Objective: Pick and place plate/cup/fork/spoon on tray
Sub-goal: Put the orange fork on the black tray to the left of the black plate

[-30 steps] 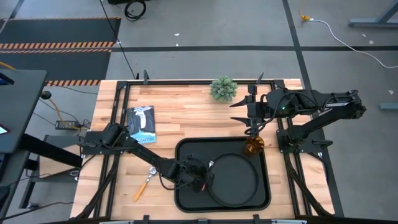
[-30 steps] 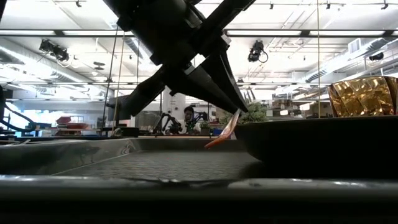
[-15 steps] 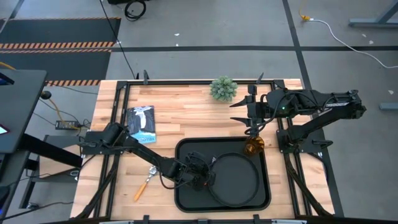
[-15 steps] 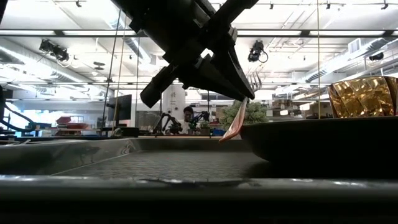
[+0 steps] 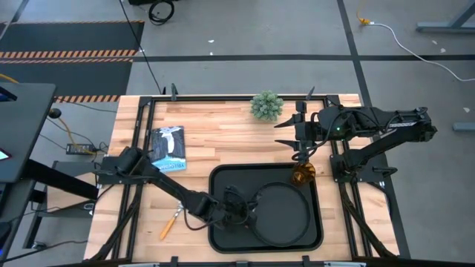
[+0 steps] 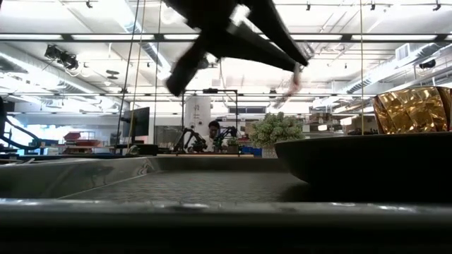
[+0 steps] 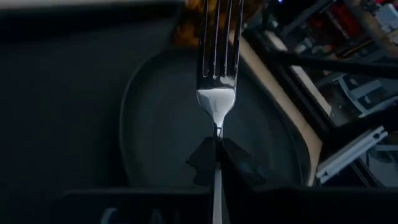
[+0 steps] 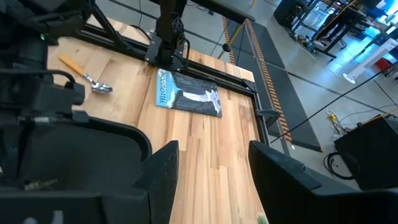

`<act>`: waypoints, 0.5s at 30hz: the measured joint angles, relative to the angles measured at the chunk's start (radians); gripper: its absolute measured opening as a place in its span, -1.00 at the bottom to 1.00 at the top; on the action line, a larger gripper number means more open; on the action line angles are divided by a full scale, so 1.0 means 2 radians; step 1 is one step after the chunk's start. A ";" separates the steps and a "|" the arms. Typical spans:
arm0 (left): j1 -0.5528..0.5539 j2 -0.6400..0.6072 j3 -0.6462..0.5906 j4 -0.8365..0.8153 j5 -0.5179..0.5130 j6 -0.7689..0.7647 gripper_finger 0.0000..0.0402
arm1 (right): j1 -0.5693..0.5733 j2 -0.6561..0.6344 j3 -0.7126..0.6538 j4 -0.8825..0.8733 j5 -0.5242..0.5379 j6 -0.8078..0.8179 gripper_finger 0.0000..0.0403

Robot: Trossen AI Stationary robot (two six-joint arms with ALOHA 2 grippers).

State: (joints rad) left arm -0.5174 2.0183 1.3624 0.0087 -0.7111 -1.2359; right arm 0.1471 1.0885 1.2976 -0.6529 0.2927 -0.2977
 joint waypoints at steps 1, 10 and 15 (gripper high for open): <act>-0.003 -0.003 0.000 -0.013 0.000 -0.017 -0.91 | 0.000 0.000 0.000 0.001 0.000 0.000 0.00; -0.018 -0.010 0.013 -0.067 0.046 -0.136 -0.92 | 0.001 0.000 0.000 0.007 0.000 0.004 0.00; -0.024 -0.009 0.087 -0.155 0.006 -0.124 -0.92 | 0.001 0.000 0.000 0.003 -0.013 0.002 0.00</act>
State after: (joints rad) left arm -0.5659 1.9995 1.5358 -0.3016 -0.6986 -1.4842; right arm 0.1482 1.0893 1.2976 -0.6476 0.2667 -0.2932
